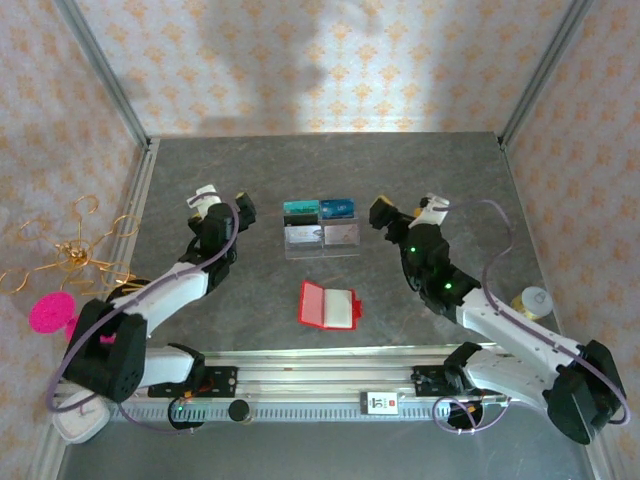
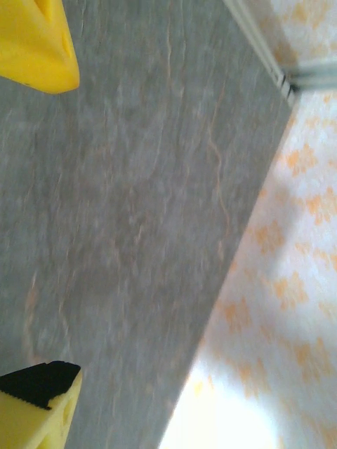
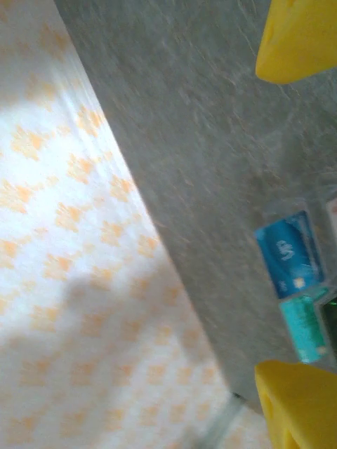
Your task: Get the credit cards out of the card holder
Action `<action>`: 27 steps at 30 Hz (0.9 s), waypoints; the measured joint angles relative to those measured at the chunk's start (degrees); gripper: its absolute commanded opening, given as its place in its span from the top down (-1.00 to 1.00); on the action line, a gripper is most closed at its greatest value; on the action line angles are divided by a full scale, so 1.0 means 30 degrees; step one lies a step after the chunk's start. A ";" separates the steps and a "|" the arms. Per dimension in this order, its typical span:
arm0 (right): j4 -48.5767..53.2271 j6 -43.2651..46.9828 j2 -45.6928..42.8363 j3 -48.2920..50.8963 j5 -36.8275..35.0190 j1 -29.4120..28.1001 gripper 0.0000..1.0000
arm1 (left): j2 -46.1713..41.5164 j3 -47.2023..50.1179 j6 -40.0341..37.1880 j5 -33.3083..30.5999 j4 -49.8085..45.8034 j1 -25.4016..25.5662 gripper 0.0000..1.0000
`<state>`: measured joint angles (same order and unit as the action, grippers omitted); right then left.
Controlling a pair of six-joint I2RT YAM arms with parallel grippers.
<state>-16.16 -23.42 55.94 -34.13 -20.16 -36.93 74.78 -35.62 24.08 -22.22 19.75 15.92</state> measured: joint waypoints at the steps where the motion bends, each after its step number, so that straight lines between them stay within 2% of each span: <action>1: 0.0175 -0.0153 -0.0080 -0.0124 -0.0597 0.0080 -1.00 | 0.0503 -0.0095 -0.0364 -0.0299 0.0146 -0.0379 -0.99; 6: 0.1275 -0.0852 -0.0051 -0.0306 -0.3024 0.0255 -1.00 | 0.2280 -0.0102 -0.2834 -0.1807 0.1545 -0.1996 -0.99; 10: 0.2069 -0.1056 -0.0015 -0.0401 -0.4044 0.0262 -1.00 | 0.3359 0.1195 -0.5421 -0.2426 0.4998 -0.2346 -0.99; 17: 0.1741 -0.0124 -0.0015 -0.0364 -0.5472 0.0481 -1.00 | 0.3978 0.4823 -0.6324 -0.0576 1.0156 -0.4364 -0.99; 21: -0.0364 0.2455 -0.0146 0.0867 -0.5872 0.0663 -0.99 | 0.4233 0.7847 -0.6710 0.0984 1.5722 -0.4357 -0.99; 24: -0.1377 0.3949 0.0437 0.1508 -0.6448 0.1829 -1.00 | 0.4371 0.8539 -0.6703 0.1282 1.6458 -0.4437 -0.99; 27: -0.2805 0.5042 0.0976 0.2441 -0.6477 0.4167 -1.00 | 0.4408 0.8429 -0.6710 0.1282 1.7784 -0.4437 -0.99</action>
<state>-24.58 -8.29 58.87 -26.81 -39.59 -24.43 88.01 -10.33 3.95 -18.37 73.10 2.61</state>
